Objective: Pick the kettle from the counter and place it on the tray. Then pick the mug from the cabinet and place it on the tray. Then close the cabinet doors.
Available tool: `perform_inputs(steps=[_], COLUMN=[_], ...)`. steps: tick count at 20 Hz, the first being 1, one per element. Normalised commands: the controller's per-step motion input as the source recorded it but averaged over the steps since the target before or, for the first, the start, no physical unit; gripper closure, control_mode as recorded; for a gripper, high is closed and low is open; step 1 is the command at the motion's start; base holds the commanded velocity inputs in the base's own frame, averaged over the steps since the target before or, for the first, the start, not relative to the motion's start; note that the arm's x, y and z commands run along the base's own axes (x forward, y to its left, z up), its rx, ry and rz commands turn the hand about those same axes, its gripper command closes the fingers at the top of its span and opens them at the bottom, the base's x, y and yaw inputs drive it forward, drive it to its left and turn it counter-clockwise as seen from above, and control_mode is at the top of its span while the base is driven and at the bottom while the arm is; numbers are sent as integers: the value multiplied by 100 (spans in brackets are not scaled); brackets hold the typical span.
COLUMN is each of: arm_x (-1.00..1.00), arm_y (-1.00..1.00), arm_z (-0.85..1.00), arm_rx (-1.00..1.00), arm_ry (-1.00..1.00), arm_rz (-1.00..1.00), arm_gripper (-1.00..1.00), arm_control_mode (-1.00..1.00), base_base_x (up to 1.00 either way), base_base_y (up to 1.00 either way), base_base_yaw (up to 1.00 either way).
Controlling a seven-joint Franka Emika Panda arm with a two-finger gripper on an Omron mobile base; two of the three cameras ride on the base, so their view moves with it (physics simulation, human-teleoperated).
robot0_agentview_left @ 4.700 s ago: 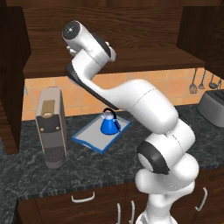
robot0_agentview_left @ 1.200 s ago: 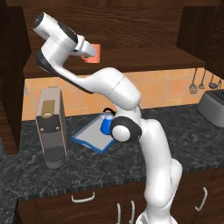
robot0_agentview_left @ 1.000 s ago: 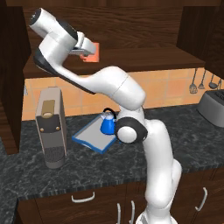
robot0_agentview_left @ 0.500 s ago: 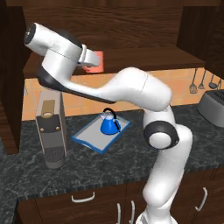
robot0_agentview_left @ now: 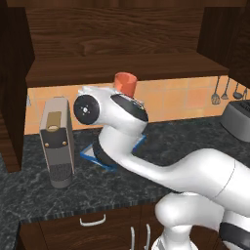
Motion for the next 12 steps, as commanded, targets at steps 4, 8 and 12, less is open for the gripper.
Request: perform_inputs(steps=[4, 8, 12], arm_x=[-97, -62, -16], arm_y=[-45, -40, -20], arm_z=[-4, -27, -37], arm_rx=[5, 2, 0], arm_ry=[-13, -1, 13], arm_rz=[51, 63, 68], arm_gripper=[100, 100, 100], arm_control_mode=[-100, -100, -100], base_base_x=[0, 0, 0], base_base_y=[0, 0, 0], base_base_yaw=[0, 0, 0])
